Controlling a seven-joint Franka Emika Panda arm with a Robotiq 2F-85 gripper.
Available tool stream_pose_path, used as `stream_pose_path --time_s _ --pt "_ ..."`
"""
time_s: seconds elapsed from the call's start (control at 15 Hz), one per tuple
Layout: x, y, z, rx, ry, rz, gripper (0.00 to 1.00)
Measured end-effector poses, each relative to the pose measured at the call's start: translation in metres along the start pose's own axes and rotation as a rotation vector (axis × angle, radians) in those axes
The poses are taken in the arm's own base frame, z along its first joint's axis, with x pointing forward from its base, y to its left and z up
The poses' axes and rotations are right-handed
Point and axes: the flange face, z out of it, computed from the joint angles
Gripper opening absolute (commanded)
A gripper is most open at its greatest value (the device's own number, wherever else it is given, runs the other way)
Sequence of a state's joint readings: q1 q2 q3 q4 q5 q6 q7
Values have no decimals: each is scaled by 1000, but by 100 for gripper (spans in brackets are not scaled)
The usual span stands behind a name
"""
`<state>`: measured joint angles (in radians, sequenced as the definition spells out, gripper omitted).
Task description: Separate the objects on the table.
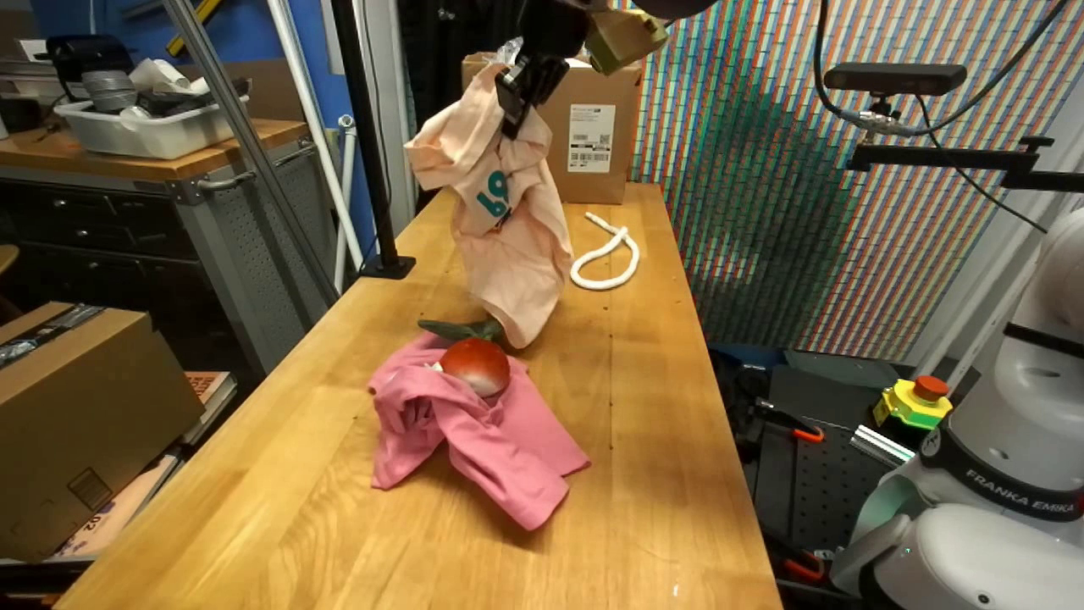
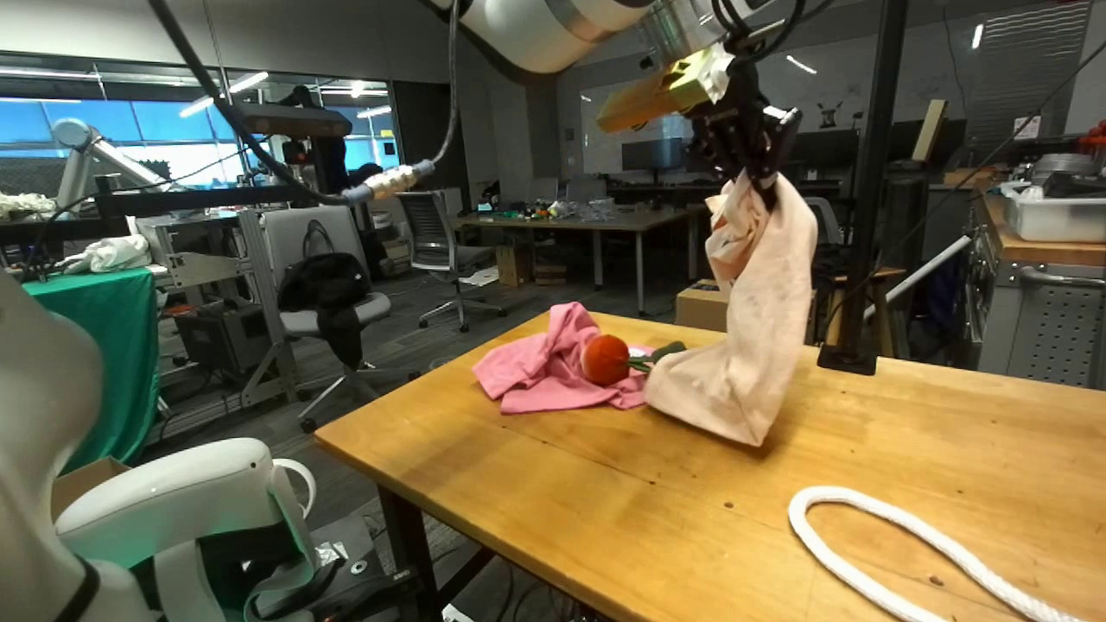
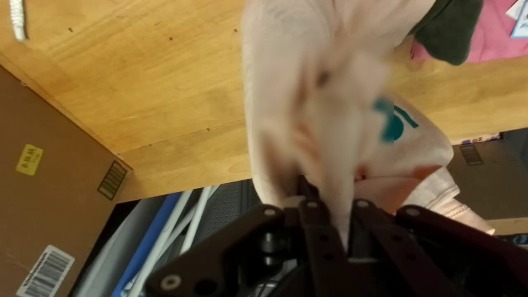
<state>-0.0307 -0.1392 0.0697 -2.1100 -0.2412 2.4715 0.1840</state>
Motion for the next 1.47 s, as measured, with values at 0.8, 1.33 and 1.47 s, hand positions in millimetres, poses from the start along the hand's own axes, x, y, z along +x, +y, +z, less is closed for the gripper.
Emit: stream_pose_path --time_s 0.8,1.33,1.47 --pt "75 71 3 -81 -37 248 2" --pt "116 89 14 -15 5 446 2" --pt "121 94 23 -19 26 492 2"
